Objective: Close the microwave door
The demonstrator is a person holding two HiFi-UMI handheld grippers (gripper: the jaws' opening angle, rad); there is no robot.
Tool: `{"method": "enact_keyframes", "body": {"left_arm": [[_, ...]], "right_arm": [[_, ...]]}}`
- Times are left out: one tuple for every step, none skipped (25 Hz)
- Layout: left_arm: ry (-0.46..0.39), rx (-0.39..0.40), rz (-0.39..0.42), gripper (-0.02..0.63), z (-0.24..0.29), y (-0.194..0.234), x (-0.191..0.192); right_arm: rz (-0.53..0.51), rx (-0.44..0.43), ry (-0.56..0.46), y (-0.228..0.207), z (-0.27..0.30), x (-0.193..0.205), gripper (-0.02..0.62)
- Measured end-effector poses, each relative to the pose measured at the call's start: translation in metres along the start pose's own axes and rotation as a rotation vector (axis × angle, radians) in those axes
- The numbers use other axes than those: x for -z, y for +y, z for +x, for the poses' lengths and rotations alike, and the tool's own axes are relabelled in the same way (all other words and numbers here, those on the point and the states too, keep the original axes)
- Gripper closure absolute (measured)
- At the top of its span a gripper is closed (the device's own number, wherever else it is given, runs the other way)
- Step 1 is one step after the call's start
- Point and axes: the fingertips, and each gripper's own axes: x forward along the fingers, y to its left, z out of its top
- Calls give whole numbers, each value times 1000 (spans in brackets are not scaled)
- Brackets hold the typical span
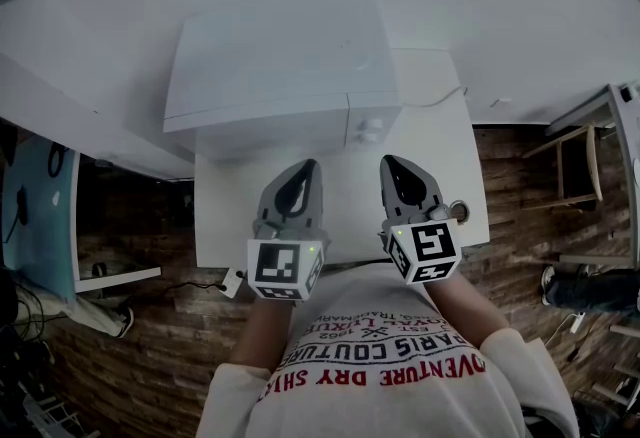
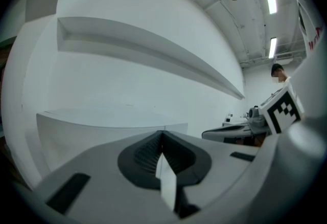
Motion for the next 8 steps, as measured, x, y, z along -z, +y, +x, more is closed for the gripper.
{"method": "enact_keyframes", "body": {"left_arm": [[1,-1,2,600,0,0,0],[0,-2,4,600,0,0,-1],[0,-3,6,600,0,0,-1],[0,-5,8,600,0,1,-1],[1,-6,9,600,0,2,-1],[2,-7,10,600,0,3,-1],[4,-8,11,600,0,4,0],[5,-9,12,600,0,5,0]], "right_arm": [[0,-1,0,0,0,0,583],[-1,-1,-1,0,1,-1,583],[-1,-2,-1,0,1,-1,583],[-2,-2,0,0,1,-1,583],[-2,-1,1,0,1,-1,583],[-1,0,2,1,1,-1,583],[0,2,3,1,1,-1,583],[1,3,5,2,2,-1,583]]}}
